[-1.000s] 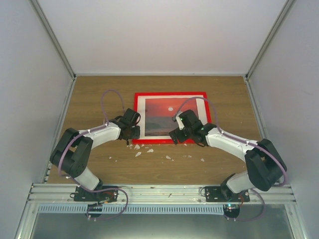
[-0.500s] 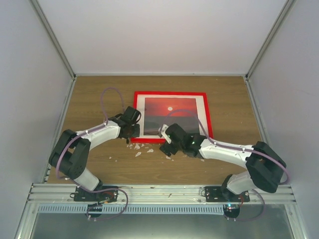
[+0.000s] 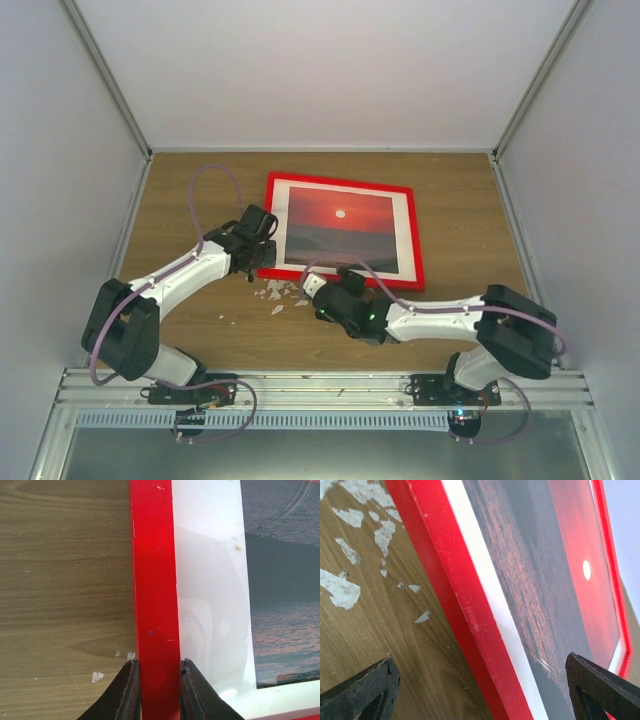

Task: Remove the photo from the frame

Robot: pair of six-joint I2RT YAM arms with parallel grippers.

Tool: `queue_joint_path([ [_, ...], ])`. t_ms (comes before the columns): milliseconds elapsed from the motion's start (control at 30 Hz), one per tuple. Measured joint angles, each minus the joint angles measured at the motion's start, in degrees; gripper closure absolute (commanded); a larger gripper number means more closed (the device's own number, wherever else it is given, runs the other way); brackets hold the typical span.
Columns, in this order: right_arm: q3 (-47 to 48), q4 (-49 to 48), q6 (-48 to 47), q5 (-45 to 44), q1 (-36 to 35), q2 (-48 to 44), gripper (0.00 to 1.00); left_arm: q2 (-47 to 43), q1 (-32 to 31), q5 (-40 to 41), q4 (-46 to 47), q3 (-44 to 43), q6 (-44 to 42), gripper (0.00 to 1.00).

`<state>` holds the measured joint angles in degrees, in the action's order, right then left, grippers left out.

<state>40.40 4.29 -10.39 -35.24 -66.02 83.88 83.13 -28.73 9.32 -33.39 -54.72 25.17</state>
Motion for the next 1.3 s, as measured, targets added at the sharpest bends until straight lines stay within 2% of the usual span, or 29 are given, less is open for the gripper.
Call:
queue_joint_path([
  [300,-1.5,-10.7,-6.1,-11.6,-2.5,8.5,0.2,-1.3,0.0,0.0,-1.2,-0.3,-0.2,1.0],
  [533,-4.9,-23.5,-13.7,-18.9,-2.5,14.8,0.28,-1.3,0.0,0.0,-1.6,-0.3,-0.2,1.0],
  [800,-9.6,-45.2,-28.2,-23.3,-2.5,22.2,0.34,-1.3,0.0,0.0,-1.6,-0.4,-0.3,1.0],
  [933,-10.2,-57.6,-37.6,-24.3,-2.5,26.8,0.42,-1.3,0.0,0.0,-1.8,-0.5,-0.3,1.0],
  [1133,-11.2,-76.9,-51.7,-25.0,-2.3,32.1,0.66,-1.4,0.0,-0.1,-1.9,-0.7,-0.3,1.0],
  [1300,-11.2,-85.9,-59.5,-25.6,-2.3,35.1,0.96,-2.1,0.0,-0.5,-1.8,-0.7,-0.2,1.0],
])
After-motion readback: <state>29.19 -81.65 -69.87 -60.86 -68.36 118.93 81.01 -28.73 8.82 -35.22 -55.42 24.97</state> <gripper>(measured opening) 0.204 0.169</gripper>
